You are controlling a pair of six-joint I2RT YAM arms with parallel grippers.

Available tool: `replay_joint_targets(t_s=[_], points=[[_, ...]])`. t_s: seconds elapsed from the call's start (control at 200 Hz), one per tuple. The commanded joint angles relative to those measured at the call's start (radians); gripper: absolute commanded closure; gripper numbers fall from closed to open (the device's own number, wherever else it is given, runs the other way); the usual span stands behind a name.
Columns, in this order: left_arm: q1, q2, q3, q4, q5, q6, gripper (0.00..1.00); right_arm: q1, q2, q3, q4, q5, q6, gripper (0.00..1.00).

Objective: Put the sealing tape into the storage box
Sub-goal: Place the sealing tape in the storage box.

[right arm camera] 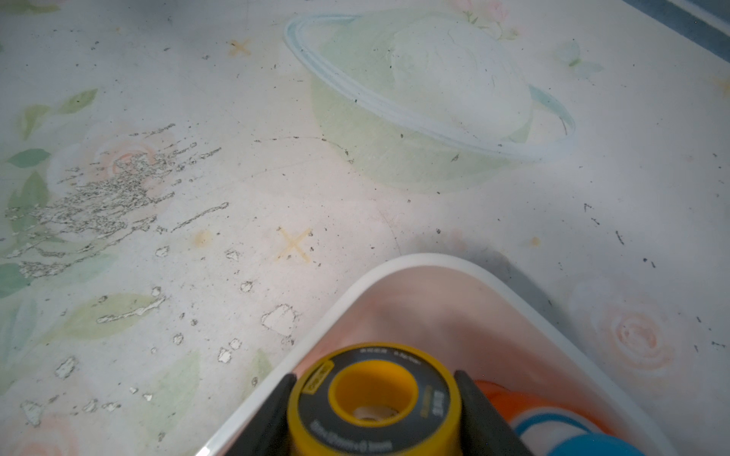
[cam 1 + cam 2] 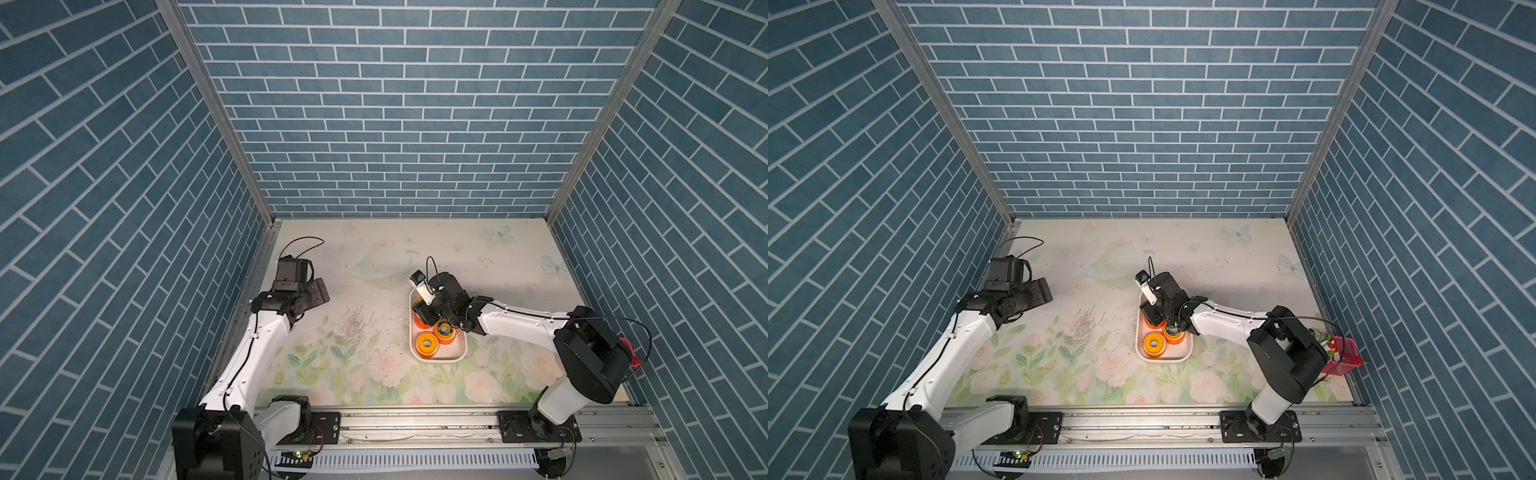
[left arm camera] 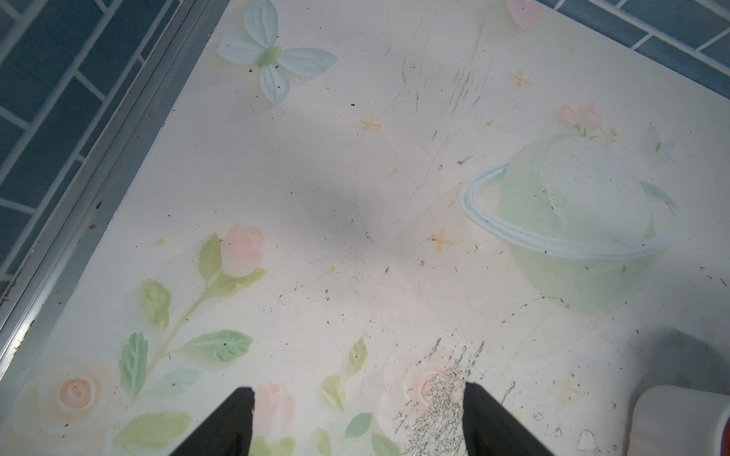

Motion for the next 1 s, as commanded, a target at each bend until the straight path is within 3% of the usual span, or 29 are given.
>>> replay_joint_targets(t_s=[0.0, 0.145, 0.345, 0.775, 0.995], points=[[0.004, 0.007, -0.013, 0.003, 0.002, 0.012, 0.14, -0.005, -0.013, 0.002, -0.028, 0.003, 0.017, 0.41], [0.003, 0.006, -0.014, 0.002, 0.000, 0.012, 0.14, -0.005, -0.041, -0.010, -0.031, 0.007, 0.017, 0.34], [0.004, 0.007, -0.014, 0.002, -0.001, 0.012, 0.14, -0.005, -0.089, -0.027, -0.032, 0.018, 0.021, 0.32], [0.004, 0.001, -0.015, 0.007, 0.009, 0.014, 0.14, -0.005, -0.167, -0.067, -0.012, 0.041, 0.036, 0.37], [0.004, -0.072, 0.037, 0.038, 0.139, 0.042, 0.10, -0.008, -0.345, -0.132, 0.047, 0.179, 0.052, 0.32]])
